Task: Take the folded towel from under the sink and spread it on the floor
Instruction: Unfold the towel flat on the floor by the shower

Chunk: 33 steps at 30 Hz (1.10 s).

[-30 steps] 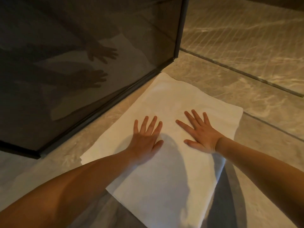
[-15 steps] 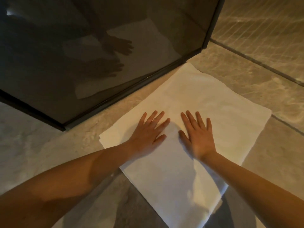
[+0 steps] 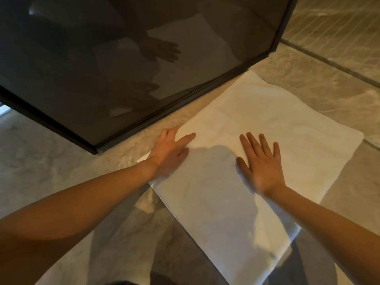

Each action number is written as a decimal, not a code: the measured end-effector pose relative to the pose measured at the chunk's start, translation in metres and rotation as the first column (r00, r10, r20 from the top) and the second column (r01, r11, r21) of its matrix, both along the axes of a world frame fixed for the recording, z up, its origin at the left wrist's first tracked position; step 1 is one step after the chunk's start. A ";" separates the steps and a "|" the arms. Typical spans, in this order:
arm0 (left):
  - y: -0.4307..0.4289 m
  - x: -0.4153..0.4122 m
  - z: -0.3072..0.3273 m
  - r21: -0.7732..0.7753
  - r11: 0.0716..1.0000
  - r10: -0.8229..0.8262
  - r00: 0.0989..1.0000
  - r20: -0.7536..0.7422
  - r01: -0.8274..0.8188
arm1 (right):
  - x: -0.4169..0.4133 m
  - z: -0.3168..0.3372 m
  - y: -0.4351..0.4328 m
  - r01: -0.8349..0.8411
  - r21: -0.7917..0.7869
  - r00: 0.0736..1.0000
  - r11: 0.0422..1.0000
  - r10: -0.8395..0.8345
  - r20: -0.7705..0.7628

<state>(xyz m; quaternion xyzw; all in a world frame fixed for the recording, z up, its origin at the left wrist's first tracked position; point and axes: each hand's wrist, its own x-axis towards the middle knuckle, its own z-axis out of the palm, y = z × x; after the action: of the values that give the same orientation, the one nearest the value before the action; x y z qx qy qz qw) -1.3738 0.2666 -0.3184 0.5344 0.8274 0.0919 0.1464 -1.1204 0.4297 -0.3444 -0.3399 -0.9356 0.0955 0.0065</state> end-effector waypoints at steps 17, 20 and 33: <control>0.028 -0.019 0.033 0.094 0.995 0.017 0.957 0.291 -0.046 | -0.004 0.008 -0.002 0.005 -0.002 0.994 1.000 -0.005 0.112; 0.033 -0.022 0.040 0.021 1.000 0.004 0.924 0.383 -0.013 | -0.003 0.008 -0.002 -0.001 0.003 0.989 1.000 0.001 0.147; 0.050 -0.006 0.057 -0.067 0.991 0.006 0.448 0.894 0.119 | -0.072 0.078 0.020 0.138 -0.520 0.927 0.843 -0.295 -0.231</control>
<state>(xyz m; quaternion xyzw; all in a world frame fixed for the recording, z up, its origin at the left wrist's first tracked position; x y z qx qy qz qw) -1.3798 0.3169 -0.2618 0.4241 0.6134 0.3039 0.5929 -1.1922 0.4497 -0.2662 -0.4161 -0.8224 0.3810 0.0730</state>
